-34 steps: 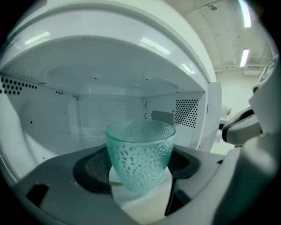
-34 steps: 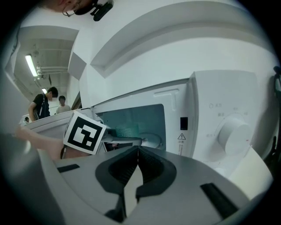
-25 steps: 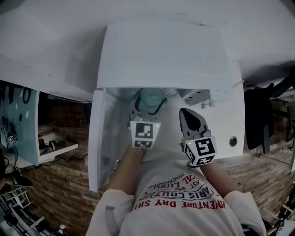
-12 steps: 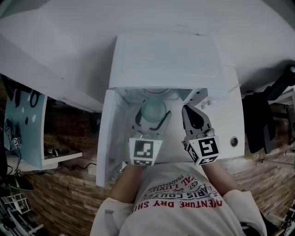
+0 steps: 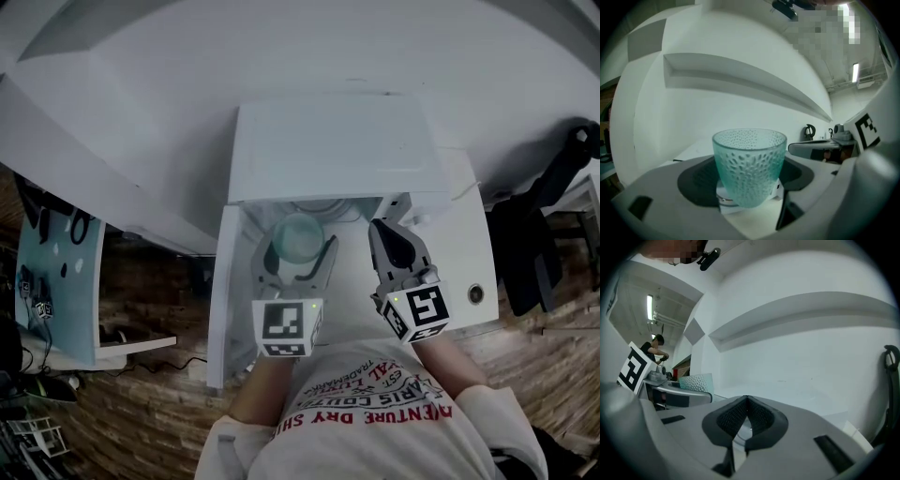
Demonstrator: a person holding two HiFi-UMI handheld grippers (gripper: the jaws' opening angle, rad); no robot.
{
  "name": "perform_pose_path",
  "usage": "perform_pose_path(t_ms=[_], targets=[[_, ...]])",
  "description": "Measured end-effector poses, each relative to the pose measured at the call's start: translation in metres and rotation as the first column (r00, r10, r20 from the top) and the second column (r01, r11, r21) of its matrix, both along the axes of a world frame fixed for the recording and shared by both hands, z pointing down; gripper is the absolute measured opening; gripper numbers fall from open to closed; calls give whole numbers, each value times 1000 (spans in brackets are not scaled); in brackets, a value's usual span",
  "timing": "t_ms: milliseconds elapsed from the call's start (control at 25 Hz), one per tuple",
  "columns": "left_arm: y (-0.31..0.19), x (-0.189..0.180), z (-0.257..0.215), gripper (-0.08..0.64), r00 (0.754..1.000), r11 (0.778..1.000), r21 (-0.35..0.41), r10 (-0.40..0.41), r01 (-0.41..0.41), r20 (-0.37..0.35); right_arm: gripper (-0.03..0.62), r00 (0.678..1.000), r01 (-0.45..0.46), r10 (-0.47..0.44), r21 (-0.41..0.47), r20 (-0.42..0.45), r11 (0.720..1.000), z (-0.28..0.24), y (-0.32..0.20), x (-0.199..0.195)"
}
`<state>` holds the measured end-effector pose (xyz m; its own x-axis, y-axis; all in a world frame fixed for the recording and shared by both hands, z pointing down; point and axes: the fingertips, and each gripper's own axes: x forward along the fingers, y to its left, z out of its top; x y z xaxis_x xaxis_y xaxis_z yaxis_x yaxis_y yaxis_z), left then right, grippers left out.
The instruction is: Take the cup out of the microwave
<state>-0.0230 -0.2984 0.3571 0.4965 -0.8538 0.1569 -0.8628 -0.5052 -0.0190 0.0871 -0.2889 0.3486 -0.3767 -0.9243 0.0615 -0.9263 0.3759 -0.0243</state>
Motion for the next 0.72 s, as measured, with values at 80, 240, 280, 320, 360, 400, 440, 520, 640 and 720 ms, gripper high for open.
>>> perform_pose_path(t_ms=[80,240,280,320,360,400,440,520,640,720], targets=[[-1,1,-2,374,1000,1000,-1,0,0,-5,12,1000,1,-1,2,-3,1000,-1,0,0],[-3,5,-1,374,1000,1000,-10,1,-2,-4,12,1000,4,-5,-17,-5,1000,3,-1,2],[-3,5,0,374,1000,1000,-13,2,-2,-4,12,1000,2,-2,-28,-2,1000,5,-2,3],[-4,6,0,374,1000,1000,-15,3,-3,-3,11,1000,-2,2,-37,1,999,7,-3,4],[-4,6,1,374,1000,1000,-17,4,-4,-3,11,1000,-6,6,-44,2,999,9,-4,5],[-5,6,2,374,1000,1000,-20,5,-5,-2,12,1000,-8,9,-47,3,999,10,-5,5],[-6,7,4,374,1000,1000,-25,6,-6,-2,12,1000,-9,9,-49,2,999,11,-5,5],[-6,8,7,374,1000,999,-34,8,-8,-1,12,1000,-8,8,-52,-3,999,12,-7,5],[-8,11,10,374,1000,999,-45,11,-11,0,12,1000,-3,2,-69,-8,998,15,-9,5],[-8,12,11,374,1000,999,-52,9,-9,-4,12,1000,1,-2,-87,-9,996,18,-10,4]])
